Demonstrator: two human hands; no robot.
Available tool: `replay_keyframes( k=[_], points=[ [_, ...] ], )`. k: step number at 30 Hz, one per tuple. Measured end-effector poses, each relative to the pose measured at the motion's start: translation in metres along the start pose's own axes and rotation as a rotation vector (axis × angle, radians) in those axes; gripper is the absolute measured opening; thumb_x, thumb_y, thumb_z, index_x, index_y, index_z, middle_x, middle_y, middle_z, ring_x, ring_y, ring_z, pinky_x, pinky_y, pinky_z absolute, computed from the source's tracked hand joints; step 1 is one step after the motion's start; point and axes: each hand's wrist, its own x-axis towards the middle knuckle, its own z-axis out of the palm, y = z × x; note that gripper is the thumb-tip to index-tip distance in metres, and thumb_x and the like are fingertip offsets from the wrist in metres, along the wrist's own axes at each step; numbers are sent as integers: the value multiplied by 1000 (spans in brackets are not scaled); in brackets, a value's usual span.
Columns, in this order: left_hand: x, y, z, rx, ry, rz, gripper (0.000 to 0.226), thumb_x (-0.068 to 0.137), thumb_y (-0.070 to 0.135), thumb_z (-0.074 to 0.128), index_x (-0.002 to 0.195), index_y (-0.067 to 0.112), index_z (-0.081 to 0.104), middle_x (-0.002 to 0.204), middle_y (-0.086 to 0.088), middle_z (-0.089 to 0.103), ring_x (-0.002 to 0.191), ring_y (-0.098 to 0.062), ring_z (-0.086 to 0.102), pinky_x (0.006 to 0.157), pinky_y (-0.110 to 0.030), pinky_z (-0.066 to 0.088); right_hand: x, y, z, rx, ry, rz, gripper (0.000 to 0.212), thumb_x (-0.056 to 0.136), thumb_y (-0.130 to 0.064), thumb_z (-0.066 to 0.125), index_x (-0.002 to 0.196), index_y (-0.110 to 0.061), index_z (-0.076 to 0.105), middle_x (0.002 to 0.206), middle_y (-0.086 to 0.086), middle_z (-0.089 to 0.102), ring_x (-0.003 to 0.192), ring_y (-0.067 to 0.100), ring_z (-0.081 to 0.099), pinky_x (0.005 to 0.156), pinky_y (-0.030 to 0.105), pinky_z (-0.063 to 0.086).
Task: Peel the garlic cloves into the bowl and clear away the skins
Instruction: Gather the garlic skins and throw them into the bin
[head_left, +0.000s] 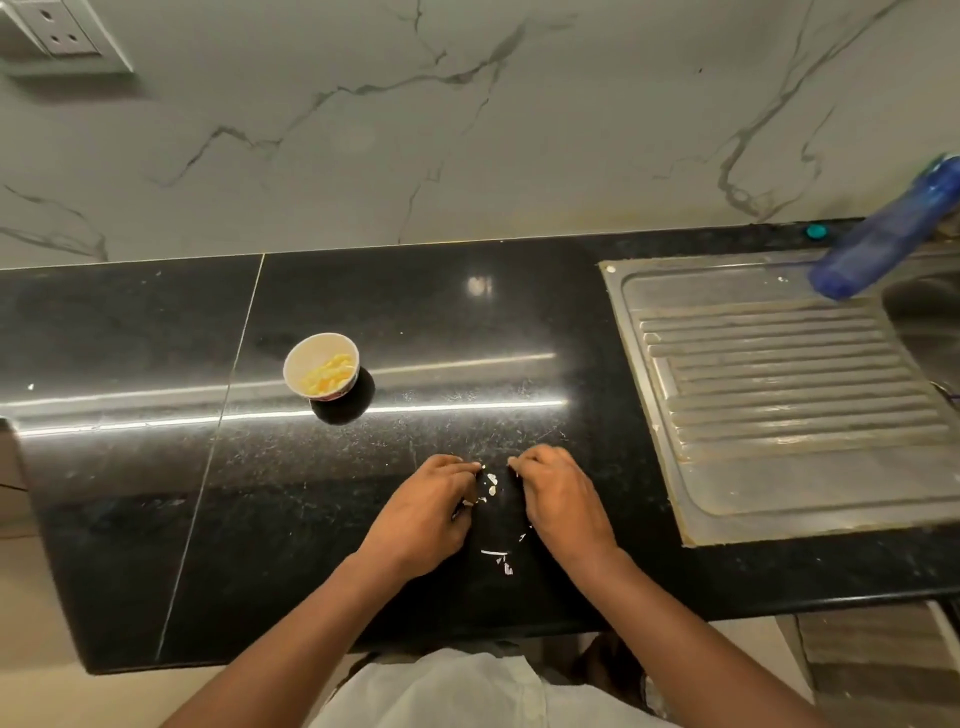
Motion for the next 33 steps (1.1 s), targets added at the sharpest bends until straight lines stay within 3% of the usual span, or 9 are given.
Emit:
replay_keyframes(
  k=[3,6,11,15,17,19,22,26,33],
  points=[
    [1,-1,0,62,-2,41,8,95,16,62,96,19,70,106,6,71,107,-14,58,96,-29,50,14,-22,10,-1,-56,-30,30,106,-10,57,133,-14,70,121,-3,63,115,17,57,89,33,57],
    [-4,-5,0,117,-6,74,11,94,15,61,98,18,70,92,3,67,88,-17,59,84,-33,51,0,-34,13,-9,-135,-152,34,106,-16,53,138,-16,63,135,-2,55,130,17,51,96,36,58],
    [-13,-11,-4,163,-44,43,4,95,19,61,91,19,63,88,3,62,85,-17,59,76,-31,50,-46,-17,3,-94,-215,-318,52,111,-47,41,155,-22,50,163,-3,45,154,14,37,118,32,43],
    [-23,-13,-11,169,-56,-9,8,97,19,61,90,21,58,88,7,58,80,-14,56,70,-30,49,-66,13,1,-215,-205,-496,47,105,-30,65,151,-26,55,158,-4,53,147,13,48,112,30,52],
    [-32,-17,-13,163,-52,-22,5,98,22,60,100,25,62,95,10,60,87,-12,59,72,-30,53,-70,23,-2,-251,-208,-534,57,95,-20,79,148,-25,58,154,-2,57,142,14,53,112,30,52],
    [-41,-21,-13,168,-50,-18,18,101,25,57,116,29,65,106,12,62,100,-10,59,77,-29,55,-70,28,-7,-270,-177,-545,60,89,-17,84,145,-24,62,149,-1,62,137,14,58,115,28,47],
    [-54,-24,-12,185,-64,-16,30,104,28,54,132,32,64,117,12,60,109,-9,56,84,-28,55,-67,32,-16,-291,-92,-492,49,90,-17,82,137,-23,70,141,-1,68,129,16,64,110,30,51],
    [-68,-27,-8,176,-30,-58,39,106,32,54,144,28,62,124,9,58,111,-10,55,83,-27,57,-76,27,-25,-283,-4,-274,33,99,-26,72,132,-20,74,134,-1,72,121,14,65,99,28,58],
    [-82,-31,4,74,-7,-103,38,107,37,54,141,23,66,121,9,58,103,-7,58,88,-21,54,-100,-3,-4,-158,-63,-73,47,99,-43,66,138,-18,69,135,-3,63,124,11,61,90,19,57]
  ],
)
